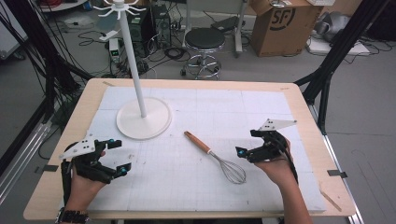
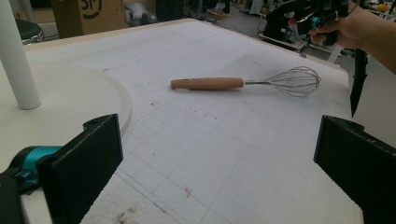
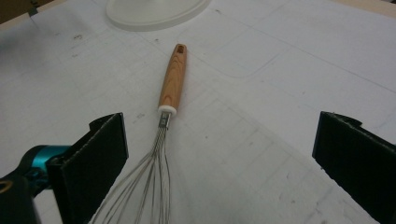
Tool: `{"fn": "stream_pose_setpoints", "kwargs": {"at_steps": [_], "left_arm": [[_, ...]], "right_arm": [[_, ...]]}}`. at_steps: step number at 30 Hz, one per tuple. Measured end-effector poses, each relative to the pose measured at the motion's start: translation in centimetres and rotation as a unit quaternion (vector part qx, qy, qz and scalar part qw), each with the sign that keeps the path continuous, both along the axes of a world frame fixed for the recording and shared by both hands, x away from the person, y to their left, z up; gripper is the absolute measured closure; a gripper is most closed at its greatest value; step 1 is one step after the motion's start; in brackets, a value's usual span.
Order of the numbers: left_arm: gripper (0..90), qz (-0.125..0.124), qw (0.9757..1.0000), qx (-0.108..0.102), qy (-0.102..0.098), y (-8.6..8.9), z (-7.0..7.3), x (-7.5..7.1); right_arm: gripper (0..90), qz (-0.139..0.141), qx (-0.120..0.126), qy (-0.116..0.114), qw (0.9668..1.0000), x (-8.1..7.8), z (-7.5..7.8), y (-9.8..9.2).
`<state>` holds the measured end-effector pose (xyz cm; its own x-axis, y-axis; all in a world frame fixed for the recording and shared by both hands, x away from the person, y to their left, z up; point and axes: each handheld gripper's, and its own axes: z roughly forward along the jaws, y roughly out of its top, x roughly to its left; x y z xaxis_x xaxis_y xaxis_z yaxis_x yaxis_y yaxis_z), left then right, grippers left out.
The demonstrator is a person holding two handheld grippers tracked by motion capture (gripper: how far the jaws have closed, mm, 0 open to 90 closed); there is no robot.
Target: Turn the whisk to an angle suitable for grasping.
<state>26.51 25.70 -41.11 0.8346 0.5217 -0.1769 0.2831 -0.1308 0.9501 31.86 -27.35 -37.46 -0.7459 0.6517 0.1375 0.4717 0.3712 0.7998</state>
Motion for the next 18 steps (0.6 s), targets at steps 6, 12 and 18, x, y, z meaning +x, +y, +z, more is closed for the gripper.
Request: {"fn": "stream_pose_setpoints", "kwargs": {"at_steps": [6, 12, 18], "left_arm": [[1.8, -0.001, 1.0, 0.0, 0.0, 0.0, 0.0, 0.0], [1.8, -0.001, 1.0, 0.001, 0.001, 0.0, 0.0, 0.1], [1.8, 0.0, 1.0, 0.0, 0.0, 0.0, 0.0, 0.1]], "right_arm": [[2.1, 0.013, -0.014, 0.006, 0.9998, 0.9, 0.2, 1.5], [2.1, 0.019, -0.023, 0.015, 0.9994, 1.6, 0.4, 2.3], [2.1, 0.026, -0.033, 0.028, 0.9987, 2.4, 0.4, 3.4]]}}
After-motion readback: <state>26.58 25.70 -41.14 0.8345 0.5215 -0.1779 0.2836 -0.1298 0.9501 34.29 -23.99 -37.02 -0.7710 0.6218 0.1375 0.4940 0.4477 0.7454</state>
